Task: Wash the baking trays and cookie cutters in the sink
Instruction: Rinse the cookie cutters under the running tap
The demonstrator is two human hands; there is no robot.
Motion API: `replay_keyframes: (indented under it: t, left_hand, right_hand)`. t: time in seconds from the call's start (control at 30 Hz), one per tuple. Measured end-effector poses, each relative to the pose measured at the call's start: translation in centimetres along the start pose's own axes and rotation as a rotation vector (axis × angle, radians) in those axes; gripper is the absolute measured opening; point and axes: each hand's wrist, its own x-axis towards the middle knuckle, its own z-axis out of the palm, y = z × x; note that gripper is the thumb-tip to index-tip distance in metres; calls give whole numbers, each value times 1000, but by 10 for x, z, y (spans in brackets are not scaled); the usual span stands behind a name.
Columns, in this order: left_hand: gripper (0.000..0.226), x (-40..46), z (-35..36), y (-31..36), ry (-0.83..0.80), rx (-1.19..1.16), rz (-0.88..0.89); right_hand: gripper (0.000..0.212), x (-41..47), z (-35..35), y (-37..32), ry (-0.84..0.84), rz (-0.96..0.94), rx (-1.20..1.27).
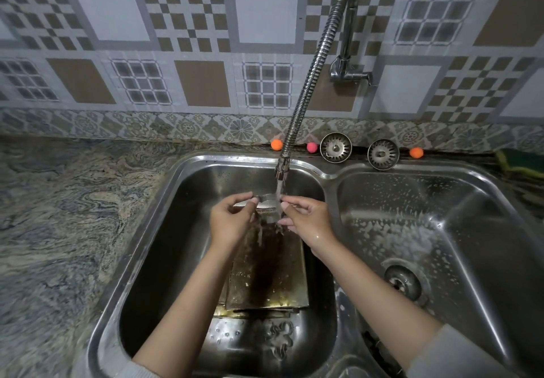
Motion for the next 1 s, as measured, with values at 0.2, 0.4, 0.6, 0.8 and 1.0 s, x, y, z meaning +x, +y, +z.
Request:
replay_keyframes:
  t: [0.2, 0.4, 0.6, 0.8, 1.0]
  left_hand:
    - [14, -2, 14, 2, -32, 55, -13]
    - [3, -6, 34, 2, -93, 68, -28]
    - [5, -8, 30, 7, -90, 91, -34]
    - [12, -5, 2, 10, -25, 64, -47]
    - [8, -3, -21, 16, -4, 33, -67]
  right_hand:
    - [20, -5, -15, -5, 25, 15, 21]
    - [19, -9, -40, -8, 58, 14, -19]
    - [19, -10, -36, -9, 52, 10, -5]
    - [19, -6, -8, -4, -7, 45, -9]
    - [17, -7, 8, -13, -117, -7, -48]
